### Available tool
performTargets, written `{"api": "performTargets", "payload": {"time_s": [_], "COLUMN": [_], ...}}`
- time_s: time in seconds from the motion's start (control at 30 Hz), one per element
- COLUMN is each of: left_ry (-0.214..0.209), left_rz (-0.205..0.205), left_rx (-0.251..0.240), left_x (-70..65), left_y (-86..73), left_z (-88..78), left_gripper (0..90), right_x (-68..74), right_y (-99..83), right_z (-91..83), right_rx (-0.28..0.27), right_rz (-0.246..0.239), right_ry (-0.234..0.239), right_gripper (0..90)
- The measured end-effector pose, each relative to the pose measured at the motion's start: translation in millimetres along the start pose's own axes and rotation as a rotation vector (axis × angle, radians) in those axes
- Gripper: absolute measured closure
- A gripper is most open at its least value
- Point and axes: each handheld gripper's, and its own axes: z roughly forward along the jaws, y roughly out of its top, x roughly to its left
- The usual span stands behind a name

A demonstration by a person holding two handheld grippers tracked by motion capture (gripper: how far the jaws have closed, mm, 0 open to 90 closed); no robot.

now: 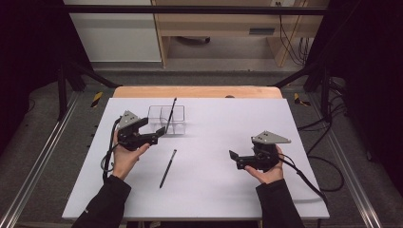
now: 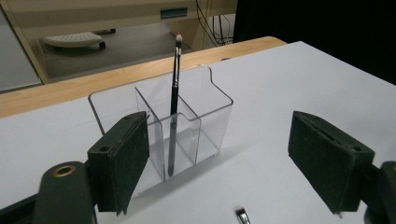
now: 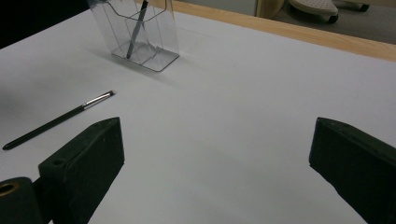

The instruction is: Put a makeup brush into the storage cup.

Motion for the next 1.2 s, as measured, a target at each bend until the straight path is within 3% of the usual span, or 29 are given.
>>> {"api": "performTargets", "payload": {"time_s": [0.3,0.77,1.2], "left_ry": [-0.004,0.007,0.008], "left_rz": [-0.007,0.025,0.035], "left_rx": [0.026,0.099,0.203], "left_x": [-4.0,-13.8,-20.5], "left_y": [-14.2,-31.9,-46.4], "left_z": [-14.4,-24.6,-16.2], "left_gripper": [16.1,14.5,13.7], "right_x": [0.6,-0.3,-5.4], "right_y": [0.0,-0.4,-3.0], "right_z": [-3.1,-8.1,-12.0], "right_rx": [-0.005,-0.003,-0.013], "right_rz": [0.002,0.000,0.014], "right_ry": [-0.002,-0.017,-0.023], "right_gripper": [3.8,3.6,3.7]}}
